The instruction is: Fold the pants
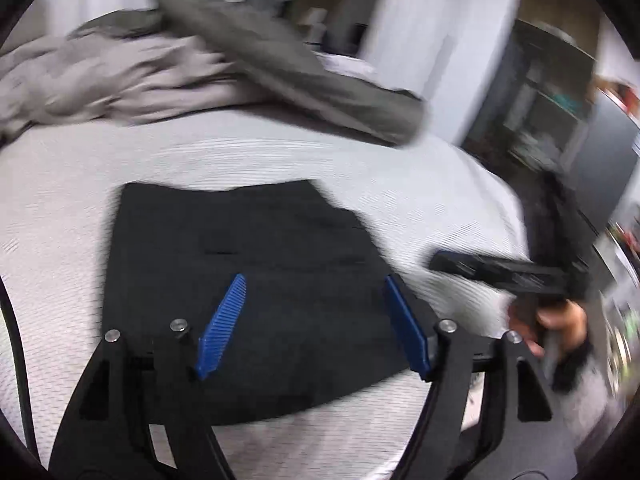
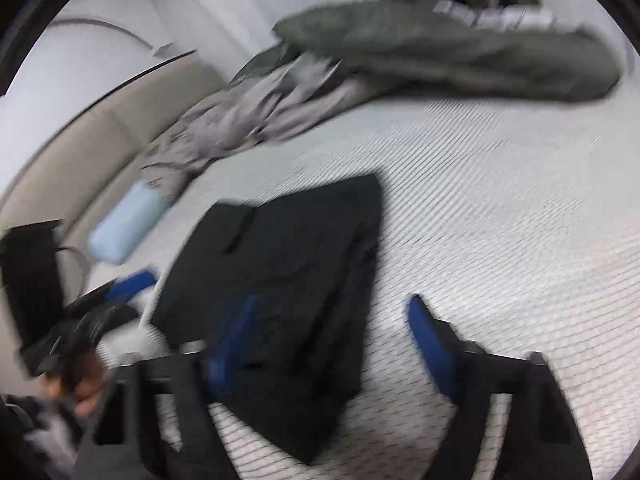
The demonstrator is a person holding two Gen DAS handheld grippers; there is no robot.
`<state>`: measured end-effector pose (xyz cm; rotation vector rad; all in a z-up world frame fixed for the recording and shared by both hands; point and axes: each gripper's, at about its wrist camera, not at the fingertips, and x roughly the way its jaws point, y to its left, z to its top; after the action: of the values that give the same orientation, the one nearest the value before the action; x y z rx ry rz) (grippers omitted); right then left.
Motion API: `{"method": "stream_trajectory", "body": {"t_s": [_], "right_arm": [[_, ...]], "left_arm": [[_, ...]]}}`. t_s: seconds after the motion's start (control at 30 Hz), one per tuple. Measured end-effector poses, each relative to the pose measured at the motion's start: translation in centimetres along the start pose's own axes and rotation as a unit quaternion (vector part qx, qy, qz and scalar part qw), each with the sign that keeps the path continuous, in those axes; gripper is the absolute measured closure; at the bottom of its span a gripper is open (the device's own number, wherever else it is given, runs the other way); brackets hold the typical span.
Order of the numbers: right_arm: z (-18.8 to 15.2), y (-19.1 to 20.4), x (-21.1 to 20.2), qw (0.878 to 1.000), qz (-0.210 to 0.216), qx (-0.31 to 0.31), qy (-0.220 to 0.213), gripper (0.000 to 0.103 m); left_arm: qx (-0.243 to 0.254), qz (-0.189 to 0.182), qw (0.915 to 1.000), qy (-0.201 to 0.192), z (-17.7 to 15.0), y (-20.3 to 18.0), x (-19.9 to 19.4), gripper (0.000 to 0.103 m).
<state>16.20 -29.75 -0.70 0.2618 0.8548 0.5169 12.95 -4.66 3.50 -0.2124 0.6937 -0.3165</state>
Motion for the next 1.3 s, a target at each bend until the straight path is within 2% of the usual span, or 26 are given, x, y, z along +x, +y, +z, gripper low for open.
{"method": "stream_trajectory", "body": {"t_s": [0.1,0.2,0.3,0.33,0.37,0.4,0.47,0.63,0.73,0.77,0.83,0.87,0.97,1.07,1.17,1.3], "right_arm": [[-0.4,0.0,1.6,0.998,0.041,0.016,0.034,0.045],[-0.7,-0.1,3.1,0.996,0.057,0.024,0.059,0.047],[-0.4,-0.5,4.5,0.995,0.056,0.043,0.072,0.048],[-0.4,-0.6,4.8,0.995,0.054,0.049,0.072,0.056],[-0.1,-0.6,5.3,0.995,0.045,0.05,0.073,0.078],[0.1,-0.4,5.4,0.996,0.029,0.049,0.07,0.085],[0.1,0.5,4.9,0.997,0.024,0.036,0.061,0.093],[0.4,3.0,-0.2,1.0,0.015,-0.002,0.016,0.094],[-0.7,2.2,1.3,0.997,-0.053,-0.016,0.051,0.089],[-1.0,1.5,2.2,0.996,-0.062,-0.008,0.067,0.083],[-1.1,-0.1,2.2,0.996,-0.028,0.033,0.078,0.079],[-1.0,-0.9,1.6,0.996,-0.011,0.054,0.073,0.073],[-0.8,-2.3,0.3,0.995,0.014,0.077,0.061,0.062],[-1.1,-3.4,0.7,0.989,0.065,0.107,0.081,0.062],[-1.3,-3.6,1.5,0.985,0.073,0.115,0.102,0.062],[-1.1,-3.1,0.8,0.984,0.103,0.114,0.092,0.062]], "left_arm": [[-0.033,0.058,0.9978,0.005,0.1,4.6,0.4,0.034],[-0.069,0.068,0.9951,0.021,-0.7,8.1,1.0,0.034],[-0.074,0.074,0.9941,0.028,-0.9,10.5,1.2,0.034],[-0.07,0.078,0.9941,0.028,-0.8,10.7,1.4,0.034],[-0.066,0.08,0.9942,0.029,-1.1,10.8,1.5,0.034],[-0.062,0.081,0.9944,0.028,-1.3,10.7,1.7,0.034],[-0.059,0.085,0.9942,0.03,-1.9,10.2,1.1,0.034],[-0.048,0.084,0.9948,0.029,-1.7,9.0,0.4,0.034],[-0.041,0.089,0.9944,0.04,-1.6,8.3,1.0,0.034],[-0.037,0.092,0.9942,0.042,-1.7,8.2,1.3,0.034],[-0.03,0.099,0.9936,0.045,-1.7,7.9,1.6,0.034],[-0.028,0.101,0.9934,0.045,-1.6,7.8,1.7,0.034],[-0.026,0.103,0.9933,0.046,-1.6,7.7,1.9,0.034],[-0.025,0.105,0.9931,0.046,-1.6,7.7,2.1,0.034],[-0.025,0.106,0.9929,0.047,-1.6,7.6,2.1,0.034],[-0.023,0.106,0.9928,0.049,-1.7,7.6,2.2,0.034]]}}
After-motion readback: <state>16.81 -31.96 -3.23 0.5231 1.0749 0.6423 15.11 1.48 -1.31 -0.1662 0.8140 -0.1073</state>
